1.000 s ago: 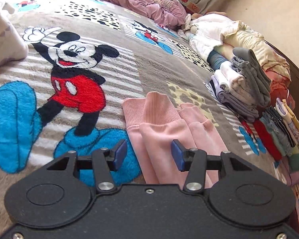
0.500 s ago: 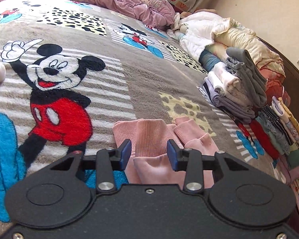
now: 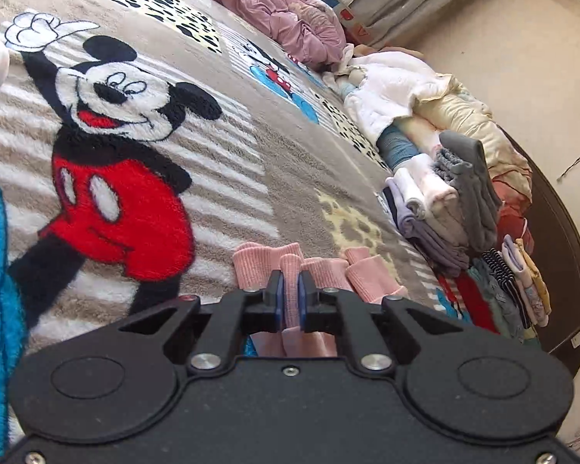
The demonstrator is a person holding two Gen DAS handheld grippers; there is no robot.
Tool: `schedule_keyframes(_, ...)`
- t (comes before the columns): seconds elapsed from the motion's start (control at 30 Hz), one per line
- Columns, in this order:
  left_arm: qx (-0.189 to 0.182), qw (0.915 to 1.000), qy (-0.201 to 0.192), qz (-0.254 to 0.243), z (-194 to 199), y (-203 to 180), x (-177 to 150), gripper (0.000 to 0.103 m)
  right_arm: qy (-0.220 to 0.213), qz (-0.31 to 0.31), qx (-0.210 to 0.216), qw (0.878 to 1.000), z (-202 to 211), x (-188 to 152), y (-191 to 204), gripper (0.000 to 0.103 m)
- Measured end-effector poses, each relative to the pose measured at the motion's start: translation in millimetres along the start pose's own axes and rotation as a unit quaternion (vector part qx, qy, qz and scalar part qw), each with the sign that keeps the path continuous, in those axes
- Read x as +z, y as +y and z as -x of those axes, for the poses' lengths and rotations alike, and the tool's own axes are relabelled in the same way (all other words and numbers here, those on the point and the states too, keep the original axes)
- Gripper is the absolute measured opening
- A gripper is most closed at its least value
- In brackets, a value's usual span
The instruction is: Fold clothes
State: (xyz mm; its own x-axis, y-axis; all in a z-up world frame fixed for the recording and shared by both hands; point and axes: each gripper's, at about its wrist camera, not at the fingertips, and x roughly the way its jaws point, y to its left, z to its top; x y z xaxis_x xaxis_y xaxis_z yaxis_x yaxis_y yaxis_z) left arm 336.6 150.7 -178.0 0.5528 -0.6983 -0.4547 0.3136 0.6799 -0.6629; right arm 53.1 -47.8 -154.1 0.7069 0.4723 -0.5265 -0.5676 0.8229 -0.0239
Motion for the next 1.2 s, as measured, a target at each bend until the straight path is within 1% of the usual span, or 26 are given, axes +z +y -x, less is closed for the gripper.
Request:
schedule_keyframes(0.1, -0.019, 0.9997, -0.012, -0.012, 5, -8, 3, 0.005, -0.002, -0.006, -0.005, 1.0, 0, -2, 1, 0.038)
schedule_keyframes(0.13, -0.026, 0.9995, -0.016, -0.006, 5, -7, 5, 0.005, -0.002, -0.006, -0.007, 1.0, 1, -2, 2, 0.038)
schedule_keyframes(0.2, -0.008, 0.9999, -0.005, -0.004, -2, -5, 6, 0.005, -0.001, -0.005, -0.012, 1.0, 0, -2, 4, 0.038)
schedule_keyframes(0.23, 0.013, 0.9999, 0.008, -0.005, -10, -3, 5, 0.005, -0.001, -0.007, -0.014, 1.0, 0, -2, 5, 0.039)
schedule_keyframes(0.33, 0.051, 0.998, 0.009, -0.035, -13, -14, 4, 0.007, -0.001, -0.013, -0.019, 1.0, 2, -1, 5, 0.039)
schedule_keyframes(0.4, 0.087, 0.993, -0.018, -0.078, -3, -31, 4, 0.012, -0.002, -0.013, -0.024, 1.0, 6, -1, 6, 0.042)
schedule_keyframes(0.43, 0.11, 0.9876, -0.031, -0.107, 5, -41, 1, 0.014, -0.006, -0.011, -0.027, 1.0, 9, 0, 7, 0.044)
schedule_keyframes(0.53, 0.099, 0.9808, -0.035, -0.164, 24, -70, -12, 0.014, -0.027, 0.003, -0.033, 0.999, 20, 1, 9, 0.044)
schedule_keyframes(0.6, 0.109, 0.9758, -0.005, -0.19, 8, -75, -18, 0.014, -0.044, 0.014, -0.031, 0.998, 23, 5, 10, 0.044)
schedule_keyframes(0.67, 0.118, 0.9691, 0.025, -0.215, -8, -80, -25, 0.015, -0.046, 0.02, -0.026, 0.998, 19, 9, 10, 0.045)
schedule_keyframes(0.73, 0.128, 0.9608, 0.055, -0.24, -23, -85, -31, 0.015, -0.023, 0.023, -0.013, 0.999, 7, 9, 11, 0.047)
schedule_keyframes(0.77, 0.133, 0.956, 0.07, -0.252, -31, -88, -35, 0.018, -0.011, 0.025, -0.007, 1.0, 1, 9, 11, 0.048)
schedule_keyframes(0.8, 0.131, 0.9573, 0.072, -0.248, -37, -80, -37, 0.018, 0.002, 0.027, 0.0, 1.0, -5, 8, 12, 0.052)
schedule_keyframes(0.83, 0.115, 0.9618, 0.059, -0.241, -33, -79, -37, 0.018, 0.015, 0.028, 0.007, 0.999, -11, 8, 12, 0.054)
schedule_keyframes(0.87, 0.112, 0.966, 0.056, -0.226, -27, -81, -34, 0.018, 0.028, 0.03, 0.013, 0.999, -17, 8, 12, 0.054)
schedule_keyframes(0.9, 0.104, 0.9688, 0.044, -0.221, -19, -84, -33, 0.018, 0.033, 0.03, 0.015, 0.999, -17, 8, 14, 0.056)
schedule_keyframes(0.93, 0.101, 0.9706, 0.03, -0.217, -10, -86, -34, 0.021, 0.032, 0.026, 0.016, 0.999, -15, 8, 14, 0.056)
schedule_keyframes(1.0, 0.098, 0.9729, 0.006, -0.21, 8, -91, -37, 0.022, 0.022, 0.02, 0.018, 0.999, -8, 8, 15, 0.056)
schedule_keyframes(1.1, 0.09, 0.9759, -0.019, -0.198, 33, -97, -51, 0.024, 0.0, 0.019, 0.024, 1.0, 14, 6, 12, 0.051)
schedule_keyframes(1.17, 0.1, 0.9756, -0.018, -0.194, 38, -97, -64, 0.024, -0.016, 0.019, 0.025, 0.999, 34, 3, 5, 0.051)
schedule_keyframes(1.2, 0.115, 0.9746, -0.019, -0.191, 41, -99, -71, 0.024, -0.023, 0.016, 0.022, 0.999, 45, 1, -1, 0.05)
